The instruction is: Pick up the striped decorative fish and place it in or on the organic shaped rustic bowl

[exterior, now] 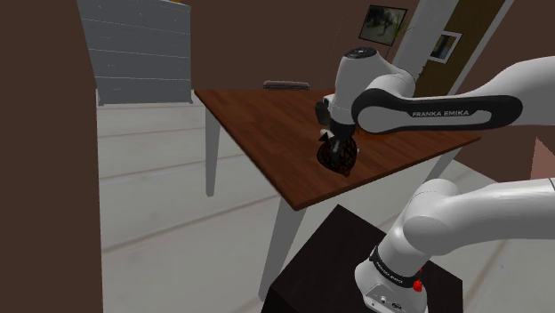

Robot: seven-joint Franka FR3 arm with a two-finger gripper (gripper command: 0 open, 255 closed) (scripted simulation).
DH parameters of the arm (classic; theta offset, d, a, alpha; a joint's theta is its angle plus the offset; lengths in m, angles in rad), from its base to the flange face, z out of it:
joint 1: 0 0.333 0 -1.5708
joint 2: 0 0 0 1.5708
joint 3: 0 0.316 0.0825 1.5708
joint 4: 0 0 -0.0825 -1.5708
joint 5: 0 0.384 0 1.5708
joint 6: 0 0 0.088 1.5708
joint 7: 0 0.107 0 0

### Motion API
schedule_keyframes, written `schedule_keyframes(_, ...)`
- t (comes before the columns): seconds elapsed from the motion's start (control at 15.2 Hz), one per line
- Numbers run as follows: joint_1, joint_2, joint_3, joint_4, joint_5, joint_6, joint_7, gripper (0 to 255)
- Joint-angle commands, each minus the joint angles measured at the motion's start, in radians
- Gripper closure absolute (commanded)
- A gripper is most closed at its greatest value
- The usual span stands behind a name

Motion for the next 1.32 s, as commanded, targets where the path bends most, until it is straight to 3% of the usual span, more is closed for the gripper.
schedule_keyframes(0.0, 0.001, -0.005, 0.001, 0.021, 0.003, -0.025, -0.008, 255)
schedule_keyframes(1.25, -0.002, 0.001, 0.009, 0.276, 0.022, -0.263, -0.081, 255)
